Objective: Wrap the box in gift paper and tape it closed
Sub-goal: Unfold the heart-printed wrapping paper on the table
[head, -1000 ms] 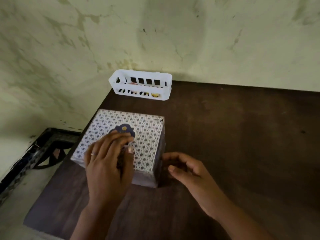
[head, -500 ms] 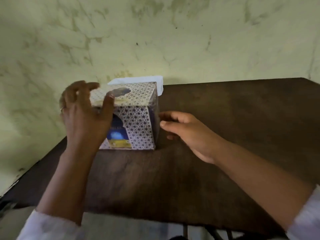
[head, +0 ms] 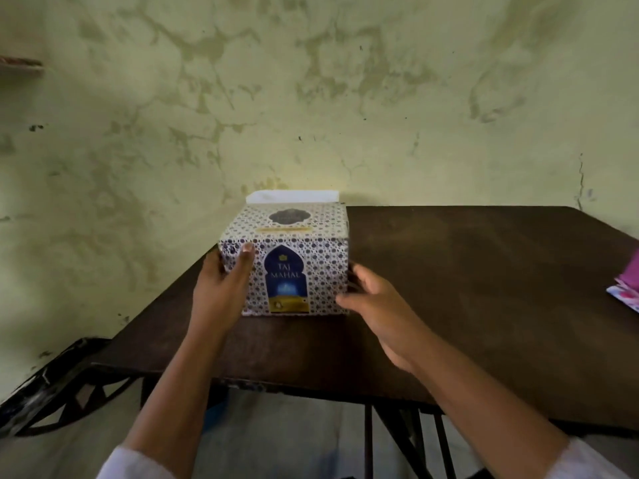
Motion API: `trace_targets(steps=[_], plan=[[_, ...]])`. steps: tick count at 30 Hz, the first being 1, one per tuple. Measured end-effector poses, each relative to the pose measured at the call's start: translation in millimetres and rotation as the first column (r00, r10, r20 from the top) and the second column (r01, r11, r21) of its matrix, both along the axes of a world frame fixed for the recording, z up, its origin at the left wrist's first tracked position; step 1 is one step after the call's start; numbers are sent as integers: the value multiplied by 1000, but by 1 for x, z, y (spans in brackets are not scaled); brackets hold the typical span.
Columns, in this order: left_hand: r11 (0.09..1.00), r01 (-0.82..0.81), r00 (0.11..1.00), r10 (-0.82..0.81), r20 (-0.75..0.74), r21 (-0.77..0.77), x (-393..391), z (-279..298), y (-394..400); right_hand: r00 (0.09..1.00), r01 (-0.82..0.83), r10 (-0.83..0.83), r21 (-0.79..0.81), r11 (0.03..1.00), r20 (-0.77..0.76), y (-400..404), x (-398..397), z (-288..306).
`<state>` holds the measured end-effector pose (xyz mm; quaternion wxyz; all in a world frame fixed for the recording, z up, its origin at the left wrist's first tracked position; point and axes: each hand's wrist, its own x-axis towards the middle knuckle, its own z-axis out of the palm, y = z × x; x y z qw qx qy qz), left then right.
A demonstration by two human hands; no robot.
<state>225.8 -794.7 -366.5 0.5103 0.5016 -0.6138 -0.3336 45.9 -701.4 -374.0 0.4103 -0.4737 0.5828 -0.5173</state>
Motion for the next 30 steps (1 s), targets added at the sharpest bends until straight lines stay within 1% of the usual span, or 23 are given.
trace_targets(steps=[4,8,10,11,12,13,14,15,16,18,20,22,23,24,25,26,27,28,29,30], plan=[[999,16,999,-18,-30,-49,1,-5,21,999,19,-17,-58,998,34,30,1,-9],[999,-6,999,3,-48,-53,-6,-9,23,1000,19,-18,-51,999,19,32,-1,-8],[999,-37,997,35,-62,-33,-10,-12,25,1000,-8,8,-46,999,3,37,-5,-5],[996,-80,996,79,-36,-31,-16,-13,32,1000,-20,19,-48,999,-8,44,-9,-4],[988,-144,989,145,4,-56,-22,-13,41,999,-24,23,-48,999,-32,52,-14,-1],[972,-195,979,201,31,-130,-30,-13,54,998,-9,6,-48,999,-65,61,-20,0],[947,-201,975,217,37,-249,-46,-12,70,994,32,-38,-56,998,-103,74,-31,1],[916,-152,983,179,39,-371,-60,-11,85,986,82,-92,-78,994,-136,84,-40,2],[889,-50,995,86,58,-455,-82,-11,101,974,147,-164,-110,983,-156,99,-55,3],[834,196,979,-133,157,-516,-123,-16,120,939,270,-298,-168,948,-173,120,-82,4],[752,447,893,-347,285,-484,-170,-22,141,871,404,-443,-206,891,-211,146,-114,2],[626,653,757,-516,402,-426,-215,-27,162,780,499,-550,-232,835,-299,174,-143,-1],[549,734,679,-581,449,-401,-235,-27,172,713,539,-597,-257,802,-367,187,-156,-3],[464,803,597,-635,491,-375,-256,-28,179,621,575,-640,-292,764,-453,199,-168,-6],[371,854,519,-660,543,-365,-276,-31,183,505,607,-674,-333,722,-540,209,-178,-7],[282,893,445,-670,594,-351,-296,-34,187,382,634,-696,-376,676,-607,221,-188,-8],[220,924,377,-657,653,-313,-312,-37,191,280,658,-717,-416,627,-638,229,-197,-8],[197,950,312,-648,695,-244,-324,-37,195,207,689,-748,-449,569,-631,235,-205,-9],[217,965,254,-645,720,-147,-335,-38,197,167,728,-782,-460,508,-600,240,-215,-10],[245,967,213,-624,752,-71,-344,-41,197,160,773,-816,-443,453,-556,243,-223,-10]])
